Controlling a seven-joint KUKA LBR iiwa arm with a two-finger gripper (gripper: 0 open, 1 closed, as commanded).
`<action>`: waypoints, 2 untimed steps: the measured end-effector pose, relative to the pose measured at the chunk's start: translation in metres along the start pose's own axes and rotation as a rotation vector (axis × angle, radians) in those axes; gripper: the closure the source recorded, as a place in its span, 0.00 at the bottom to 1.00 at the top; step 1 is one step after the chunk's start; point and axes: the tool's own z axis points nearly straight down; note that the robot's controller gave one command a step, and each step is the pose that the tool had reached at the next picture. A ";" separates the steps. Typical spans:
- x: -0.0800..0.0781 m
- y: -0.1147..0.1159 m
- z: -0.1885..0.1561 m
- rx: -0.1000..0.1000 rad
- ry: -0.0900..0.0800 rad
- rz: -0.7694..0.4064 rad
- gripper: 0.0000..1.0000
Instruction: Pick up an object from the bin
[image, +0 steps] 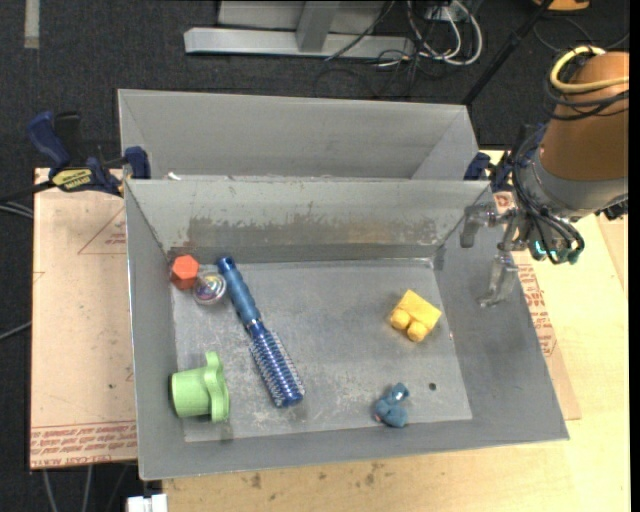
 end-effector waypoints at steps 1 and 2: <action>-0.004 0.024 0.135 -0.001 -0.001 -0.266 0.00; 0.006 0.054 0.154 0.000 -0.005 -0.649 0.00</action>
Offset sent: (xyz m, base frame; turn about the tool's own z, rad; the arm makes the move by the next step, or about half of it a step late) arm 0.0046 0.0231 -0.1312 -0.2675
